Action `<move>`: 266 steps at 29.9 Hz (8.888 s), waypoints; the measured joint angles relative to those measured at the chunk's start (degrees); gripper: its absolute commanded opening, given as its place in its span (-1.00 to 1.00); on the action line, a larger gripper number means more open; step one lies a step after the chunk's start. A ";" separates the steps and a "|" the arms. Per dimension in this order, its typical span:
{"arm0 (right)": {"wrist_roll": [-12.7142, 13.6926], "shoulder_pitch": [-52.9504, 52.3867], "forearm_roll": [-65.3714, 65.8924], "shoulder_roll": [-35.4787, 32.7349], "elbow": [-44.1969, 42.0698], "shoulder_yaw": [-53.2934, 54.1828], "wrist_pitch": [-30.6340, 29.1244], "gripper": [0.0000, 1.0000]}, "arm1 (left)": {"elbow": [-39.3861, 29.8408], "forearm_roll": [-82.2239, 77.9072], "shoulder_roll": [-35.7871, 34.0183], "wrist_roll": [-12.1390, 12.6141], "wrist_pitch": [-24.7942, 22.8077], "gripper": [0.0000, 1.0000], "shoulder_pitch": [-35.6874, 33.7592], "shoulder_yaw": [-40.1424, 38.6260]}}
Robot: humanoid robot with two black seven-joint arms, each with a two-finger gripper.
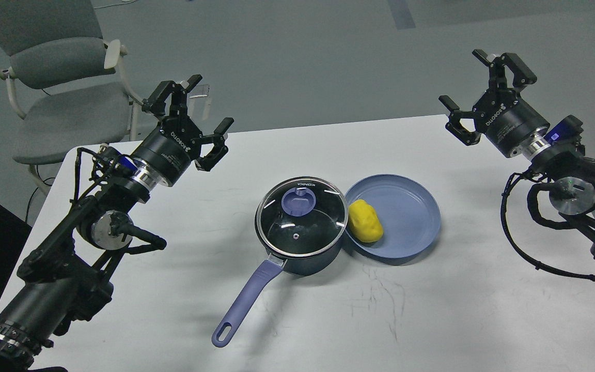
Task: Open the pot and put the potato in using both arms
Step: 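Move the left gripper toward the glass lid on the saucepan, then grasp the blue knob of the glass lid with the left gripper, then lift the lid off the saucepan and carry it toward the left arm, then lower the lid onto the table and open the left gripper, then raise the left arm away and reach the right gripper to the potato, then close the right gripper around the yellow potato on the plate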
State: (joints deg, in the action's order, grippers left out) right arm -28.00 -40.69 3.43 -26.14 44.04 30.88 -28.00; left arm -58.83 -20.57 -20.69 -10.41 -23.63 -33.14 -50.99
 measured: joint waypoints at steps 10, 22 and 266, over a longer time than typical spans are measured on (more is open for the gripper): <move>0.00 -0.02 0.12 0.29 -0.09 0.00 0.00 1.00 | 0.46 0.12 -0.38 0.01 -0.07 0.95 0.08 0.07; 0.00 -0.51 0.25 -2.07 0.16 -0.38 0.00 1.00 | 6.56 -1.72 -6.27 -0.20 -3.94 0.95 -6.49 2.33; 0.00 -42.24 67.76 22.13 0.10 -73.75 5.70 0.88 | -0.23 -12.48 -28.88 -17.59 3.06 0.95 -18.43 34.03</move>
State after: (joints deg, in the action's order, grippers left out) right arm -28.00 -82.93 71.19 -4.00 44.14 -42.87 -22.30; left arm -59.06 -33.05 -49.58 -28.00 -20.57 -51.57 -16.97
